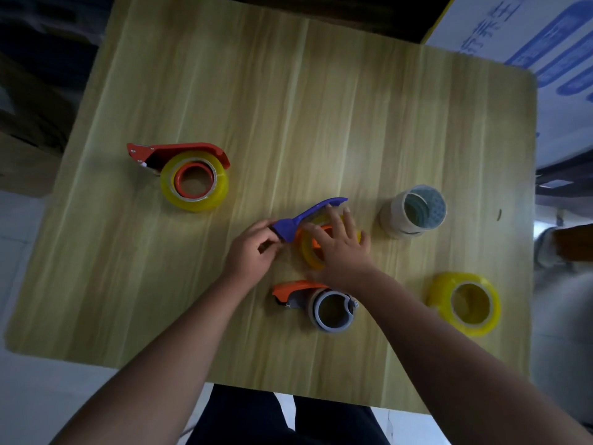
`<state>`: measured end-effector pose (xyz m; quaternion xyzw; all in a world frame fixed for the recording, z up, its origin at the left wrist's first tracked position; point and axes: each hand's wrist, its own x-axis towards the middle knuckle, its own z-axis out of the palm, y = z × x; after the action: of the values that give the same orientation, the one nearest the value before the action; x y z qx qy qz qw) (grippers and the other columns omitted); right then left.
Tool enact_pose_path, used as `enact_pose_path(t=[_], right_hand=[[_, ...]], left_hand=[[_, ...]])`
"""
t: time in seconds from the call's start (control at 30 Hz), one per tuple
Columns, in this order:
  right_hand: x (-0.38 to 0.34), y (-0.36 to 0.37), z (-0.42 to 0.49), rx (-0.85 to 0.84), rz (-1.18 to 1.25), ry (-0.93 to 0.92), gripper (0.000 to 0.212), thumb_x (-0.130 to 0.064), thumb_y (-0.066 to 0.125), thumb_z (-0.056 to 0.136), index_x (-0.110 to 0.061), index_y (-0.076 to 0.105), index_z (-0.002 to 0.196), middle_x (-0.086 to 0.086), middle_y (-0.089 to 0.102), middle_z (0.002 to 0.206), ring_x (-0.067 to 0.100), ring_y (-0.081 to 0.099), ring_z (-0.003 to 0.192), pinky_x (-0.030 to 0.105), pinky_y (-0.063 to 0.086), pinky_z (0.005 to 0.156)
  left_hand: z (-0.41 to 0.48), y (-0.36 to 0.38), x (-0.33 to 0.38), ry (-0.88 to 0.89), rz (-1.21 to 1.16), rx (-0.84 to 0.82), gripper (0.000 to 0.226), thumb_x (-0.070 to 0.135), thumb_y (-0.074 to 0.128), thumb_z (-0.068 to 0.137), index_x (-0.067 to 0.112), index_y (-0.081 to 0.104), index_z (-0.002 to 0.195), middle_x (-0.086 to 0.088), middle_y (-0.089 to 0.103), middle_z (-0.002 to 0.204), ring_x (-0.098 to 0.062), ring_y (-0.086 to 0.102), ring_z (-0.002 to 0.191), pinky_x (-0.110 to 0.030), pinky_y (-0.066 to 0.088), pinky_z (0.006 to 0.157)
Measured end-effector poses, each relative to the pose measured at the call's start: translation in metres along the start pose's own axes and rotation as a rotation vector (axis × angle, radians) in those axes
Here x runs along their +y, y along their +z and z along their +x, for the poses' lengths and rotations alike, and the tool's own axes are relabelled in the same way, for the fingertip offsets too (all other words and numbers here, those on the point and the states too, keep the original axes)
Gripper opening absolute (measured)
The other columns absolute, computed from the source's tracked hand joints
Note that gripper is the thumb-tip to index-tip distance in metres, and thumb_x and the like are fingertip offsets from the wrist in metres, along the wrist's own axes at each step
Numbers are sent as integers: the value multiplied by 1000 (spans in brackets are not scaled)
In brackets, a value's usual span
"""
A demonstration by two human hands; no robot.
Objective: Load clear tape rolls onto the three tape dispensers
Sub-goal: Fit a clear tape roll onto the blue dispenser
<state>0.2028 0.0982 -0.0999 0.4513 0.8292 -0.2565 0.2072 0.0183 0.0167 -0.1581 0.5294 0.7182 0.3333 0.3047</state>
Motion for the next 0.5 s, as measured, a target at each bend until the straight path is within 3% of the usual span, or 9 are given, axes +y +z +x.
enact_pose_path(t=[0.1,0.2,0.3,0.5], right_hand=[[-7,10,4,121,69,58,84,-63,67,76,-50,20,144,1,-8,163,33,-20,147,70,9,110],[-14,20,9,291,71,81,65,-53,68,79,-43,42,137,7,15,161,38,-7,148,71,11,110],[-19,31,11,370,10,4,48,-37,75,72,-35,59,117,9,37,150,39,9,148,74,9,108],[-24,35,22,516,91,38,21,-36,71,74,-30,71,94,8,56,131,44,31,138,74,14,106]], left_hand=[[3,-1,1,157,112,86,7,7,74,80,6,68,79,-13,66,120,-25,63,107,-30,49,90],[5,2,-2,250,210,144,11,16,70,82,9,70,75,-12,67,118,-29,64,103,-36,51,88],[6,4,-7,212,224,139,15,23,65,83,10,71,77,-10,69,112,-30,65,97,-39,54,83],[13,5,-18,225,254,167,16,25,69,81,9,71,79,-11,72,101,-30,66,87,-37,52,76]])
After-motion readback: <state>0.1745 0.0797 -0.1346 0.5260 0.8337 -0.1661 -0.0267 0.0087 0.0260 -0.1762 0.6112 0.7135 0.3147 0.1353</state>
